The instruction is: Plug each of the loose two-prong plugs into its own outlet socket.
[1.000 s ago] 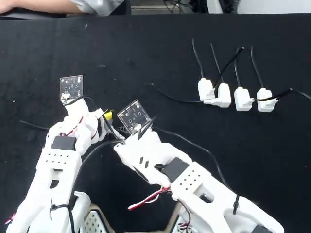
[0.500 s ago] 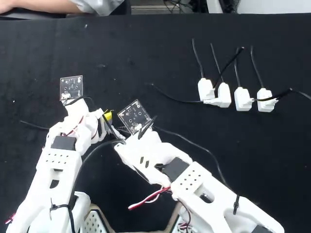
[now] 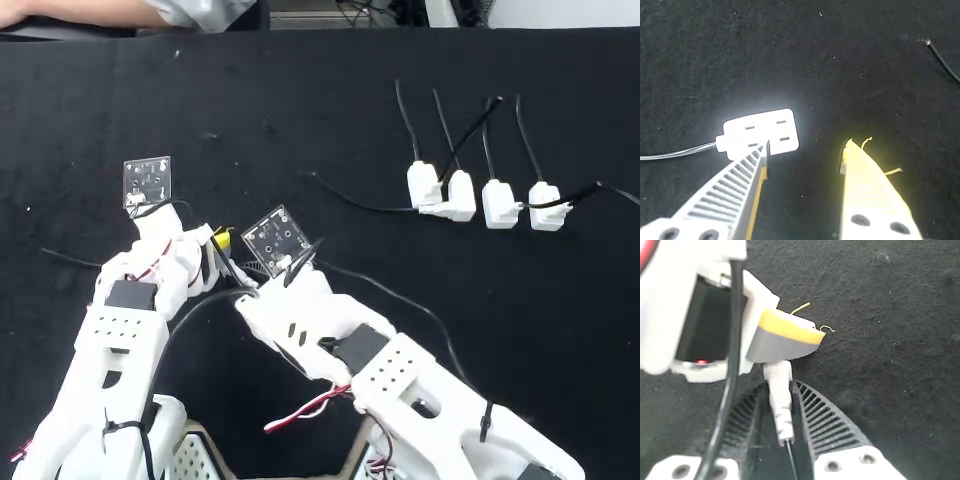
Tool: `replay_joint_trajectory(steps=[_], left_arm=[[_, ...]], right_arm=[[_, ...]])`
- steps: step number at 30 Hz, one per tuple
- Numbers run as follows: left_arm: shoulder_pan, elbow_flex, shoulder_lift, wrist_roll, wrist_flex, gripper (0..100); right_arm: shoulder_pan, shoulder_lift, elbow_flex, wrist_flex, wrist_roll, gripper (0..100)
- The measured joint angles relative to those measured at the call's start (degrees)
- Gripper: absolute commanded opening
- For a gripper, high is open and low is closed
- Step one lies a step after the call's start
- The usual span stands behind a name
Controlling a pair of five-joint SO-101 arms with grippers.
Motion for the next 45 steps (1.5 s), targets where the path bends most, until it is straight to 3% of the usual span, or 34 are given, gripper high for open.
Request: replay_joint_trajectory(steps=[27,37,45], left_arm=[[0.00,0.26,0.00,0.00,0.00,24],[-1.32,0.26,0.00,0.00,-0.44,24],[-6.07,0.53,0.09,-0.26,-4.92,24]], right_arm=[[0.00,0.00,0.09,0.00,-6.77,1.1],[1.58,0.00,0.00,0.26,-6.86,1.1],[5.19,-1.05,-0.09,5.71,-2.29,1.0]])
